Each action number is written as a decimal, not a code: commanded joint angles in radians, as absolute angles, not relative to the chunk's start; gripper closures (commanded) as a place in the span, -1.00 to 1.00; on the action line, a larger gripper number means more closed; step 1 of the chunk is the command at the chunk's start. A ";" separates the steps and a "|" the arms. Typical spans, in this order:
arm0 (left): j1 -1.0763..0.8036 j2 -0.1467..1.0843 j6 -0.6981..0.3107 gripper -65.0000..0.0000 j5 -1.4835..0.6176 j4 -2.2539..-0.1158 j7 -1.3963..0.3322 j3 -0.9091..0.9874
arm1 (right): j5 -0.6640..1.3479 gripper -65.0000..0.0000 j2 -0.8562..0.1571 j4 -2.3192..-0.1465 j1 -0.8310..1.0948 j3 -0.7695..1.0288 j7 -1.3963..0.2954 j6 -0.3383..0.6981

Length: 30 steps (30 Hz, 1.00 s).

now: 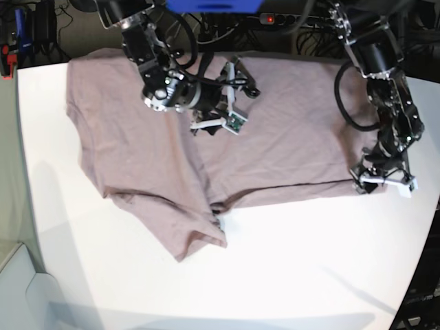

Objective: Layout the t-shirt on the table in an organized manner, then fold the t-shirt properly
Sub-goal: 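Grasp the shirt's side edge with the left gripper and pull outward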

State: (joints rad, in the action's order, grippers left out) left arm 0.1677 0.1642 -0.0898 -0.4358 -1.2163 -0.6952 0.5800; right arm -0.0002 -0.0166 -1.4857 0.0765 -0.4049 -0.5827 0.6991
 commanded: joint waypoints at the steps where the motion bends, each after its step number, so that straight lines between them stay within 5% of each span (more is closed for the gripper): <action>1: 0.191 0.173 -0.097 -0.31 -0.444 -1.231 -0.677 0.587 | 0.001 -0.24 -0.015 -1.489 0.081 -0.404 -0.588 0.698; 13: 0.249 0.166 -0.097 -0.31 -0.449 -1.073 -0.572 0.588 | 0.001 -0.02 -0.042 -1.357 0.085 -0.407 -0.524 0.698; 26: 0.372 0.165 -0.097 -0.31 -0.450 -0.923 -0.518 0.587 | 0.001 -0.02 -0.074 -1.348 0.120 -0.404 -0.518 0.698; 30: 0.432 0.165 -0.097 -0.31 -0.449 -0.835 -0.375 0.584 | 0.001 -0.02 -0.085 -1.348 0.128 -0.409 -0.516 0.698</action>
State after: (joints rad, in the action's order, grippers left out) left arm 0.3946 0.1535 -0.0940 -0.4431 -0.8207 -0.3855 0.5865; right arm 0.0849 -0.0669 -1.3640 0.1040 -0.4053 -0.3641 0.7029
